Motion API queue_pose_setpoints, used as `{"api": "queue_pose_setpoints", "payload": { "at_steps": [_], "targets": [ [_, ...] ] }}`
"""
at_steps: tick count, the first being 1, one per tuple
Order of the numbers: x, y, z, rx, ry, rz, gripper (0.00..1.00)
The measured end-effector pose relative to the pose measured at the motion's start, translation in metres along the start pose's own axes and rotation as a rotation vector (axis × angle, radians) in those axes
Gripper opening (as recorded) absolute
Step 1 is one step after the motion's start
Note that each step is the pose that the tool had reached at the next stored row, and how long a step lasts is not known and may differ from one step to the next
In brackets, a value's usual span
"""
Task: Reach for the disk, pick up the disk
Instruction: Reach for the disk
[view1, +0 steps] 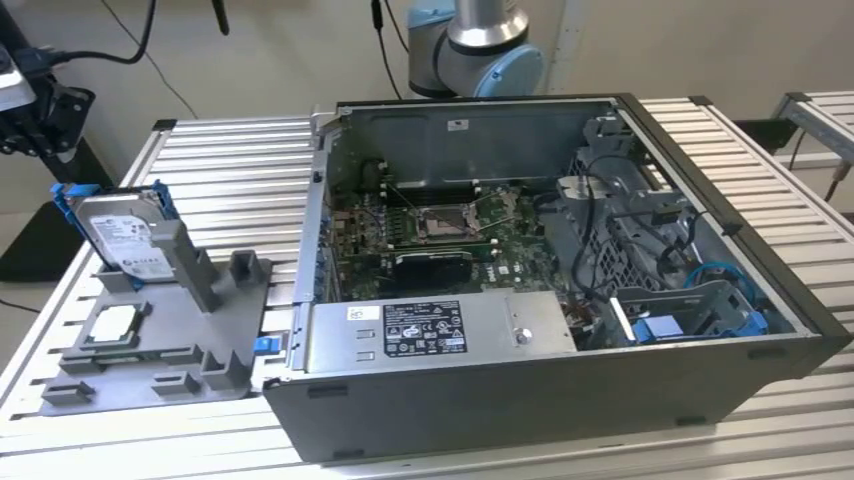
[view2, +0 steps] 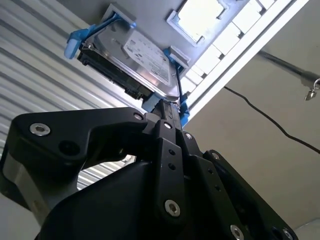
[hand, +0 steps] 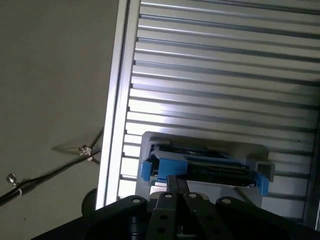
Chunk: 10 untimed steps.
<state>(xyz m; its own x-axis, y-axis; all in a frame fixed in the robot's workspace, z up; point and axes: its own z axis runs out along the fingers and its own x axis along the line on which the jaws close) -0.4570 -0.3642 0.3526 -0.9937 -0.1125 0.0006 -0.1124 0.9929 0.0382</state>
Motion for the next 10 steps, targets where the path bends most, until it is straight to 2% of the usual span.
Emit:
{"api": "queue_pose_setpoints", "payload": {
  "at_steps": [10],
  "targets": [
    [0.0007,0.0001,0.0001,0.0001,0.0043,-0.117,0.0]
  ]
}}
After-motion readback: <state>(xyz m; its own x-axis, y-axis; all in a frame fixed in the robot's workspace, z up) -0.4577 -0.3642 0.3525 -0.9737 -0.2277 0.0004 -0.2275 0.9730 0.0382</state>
